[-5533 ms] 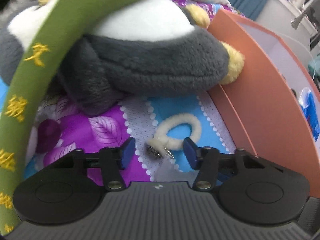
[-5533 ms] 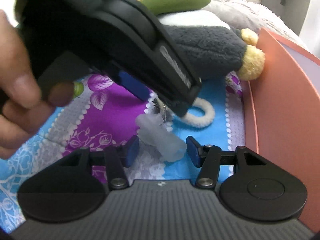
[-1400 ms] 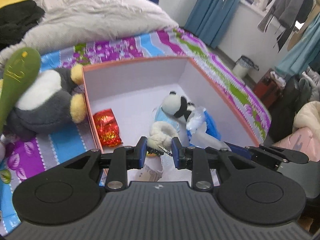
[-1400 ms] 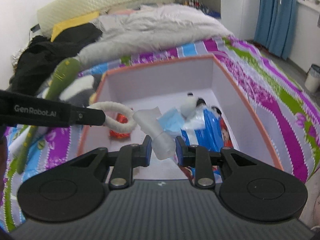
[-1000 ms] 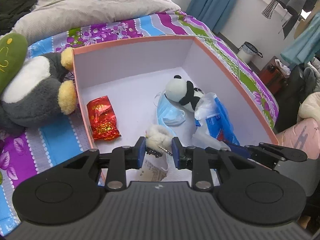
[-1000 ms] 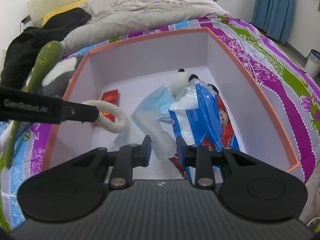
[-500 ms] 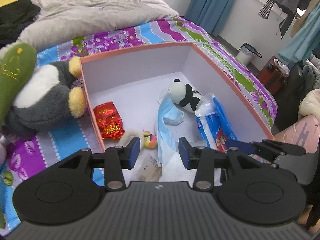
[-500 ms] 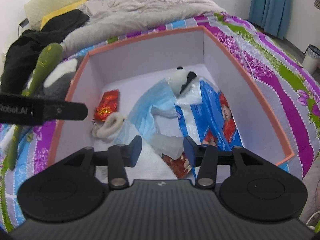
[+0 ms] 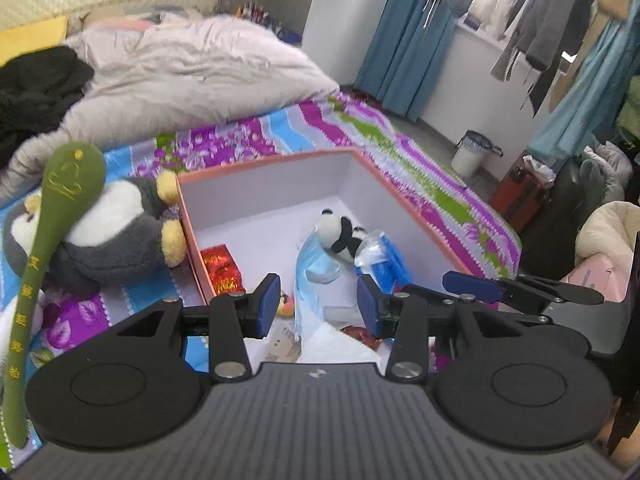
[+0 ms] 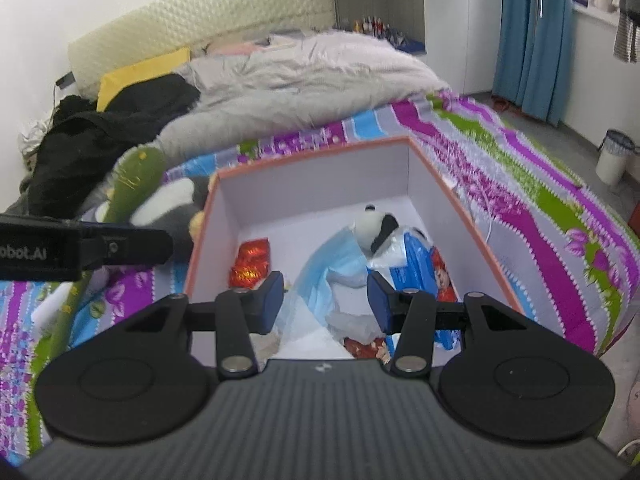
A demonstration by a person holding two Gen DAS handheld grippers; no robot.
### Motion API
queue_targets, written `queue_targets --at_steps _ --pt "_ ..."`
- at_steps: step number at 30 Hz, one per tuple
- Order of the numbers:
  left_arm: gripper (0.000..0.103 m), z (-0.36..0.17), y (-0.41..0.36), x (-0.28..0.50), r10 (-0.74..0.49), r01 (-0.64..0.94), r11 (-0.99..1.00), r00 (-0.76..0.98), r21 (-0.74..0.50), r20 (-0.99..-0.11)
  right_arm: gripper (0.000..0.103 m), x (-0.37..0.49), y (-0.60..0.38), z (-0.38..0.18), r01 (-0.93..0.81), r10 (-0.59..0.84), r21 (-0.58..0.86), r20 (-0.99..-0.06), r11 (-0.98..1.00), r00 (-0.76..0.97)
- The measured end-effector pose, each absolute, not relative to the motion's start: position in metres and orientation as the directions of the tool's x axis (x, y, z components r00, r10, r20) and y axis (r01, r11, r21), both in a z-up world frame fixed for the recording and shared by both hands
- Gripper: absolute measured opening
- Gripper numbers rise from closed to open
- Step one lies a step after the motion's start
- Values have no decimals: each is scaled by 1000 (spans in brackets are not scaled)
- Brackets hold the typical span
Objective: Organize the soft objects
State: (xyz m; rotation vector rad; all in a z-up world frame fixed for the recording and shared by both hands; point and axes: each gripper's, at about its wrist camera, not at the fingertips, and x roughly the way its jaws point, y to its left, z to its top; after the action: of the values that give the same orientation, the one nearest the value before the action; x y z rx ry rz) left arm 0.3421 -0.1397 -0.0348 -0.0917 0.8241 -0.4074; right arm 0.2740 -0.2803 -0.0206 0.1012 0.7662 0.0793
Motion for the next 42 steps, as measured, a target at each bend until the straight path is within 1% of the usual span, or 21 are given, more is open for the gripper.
queue_targets --at_steps 7,9,13,14,16,20,23,26,30,33,34,35,36,39,42 --pt "49 6 -122 295 -409 335 911 661 -239 -630 49 239 -270 22 -36 95 108 -614 993 783" --pt "51 15 -116 280 -413 337 910 672 -243 -614 49 227 -266 31 -38 91 101 -599 994 796" --pt "53 32 -106 246 -430 357 902 694 -243 -577 49 202 -257 49 -47 88 86 -573 995 815" --pt "54 36 -104 237 -430 358 902 700 -242 -570 49 195 -256 54 -45 85 84 -564 995 821" --pt "60 44 -99 220 -435 358 900 712 -248 -551 49 180 -255 62 -42 84 88 -555 995 828" --pt "62 56 -92 189 -437 364 899 736 -242 -518 49 153 -252 75 -34 72 82 -526 996 848" --pt "68 62 -88 169 -435 363 900 749 -241 -500 49 136 -253 82 -16 68 105 -509 994 858" --pt "69 64 -85 152 -424 358 906 757 -227 -497 49 122 -251 85 -16 68 107 -503 994 862" --pt "75 61 -85 134 -399 341 917 762 -207 -511 49 103 -251 84 -19 70 102 -517 995 853" --pt "76 60 -82 120 -416 337 910 749 -243 -516 49 90 -251 82 -23 78 113 -511 993 856" --pt "78 61 -82 116 -419 335 908 748 -252 -514 49 87 -251 80 -24 78 114 -505 993 859" --pt "84 62 -83 112 -414 335 910 753 -244 -511 49 84 -250 78 -17 71 111 -498 994 864" --pt "86 63 -84 107 -407 337 914 759 -228 -508 49 81 -249 76 -10 64 109 -500 994 864" --pt "86 63 -87 99 -382 333 924 769 -188 -513 49 74 -247 71 0 60 118 -509 993 859" --pt "87 58 -86 93 -377 324 926 766 -194 -521 49 68 -245 68 5 55 114 -513 993 857"
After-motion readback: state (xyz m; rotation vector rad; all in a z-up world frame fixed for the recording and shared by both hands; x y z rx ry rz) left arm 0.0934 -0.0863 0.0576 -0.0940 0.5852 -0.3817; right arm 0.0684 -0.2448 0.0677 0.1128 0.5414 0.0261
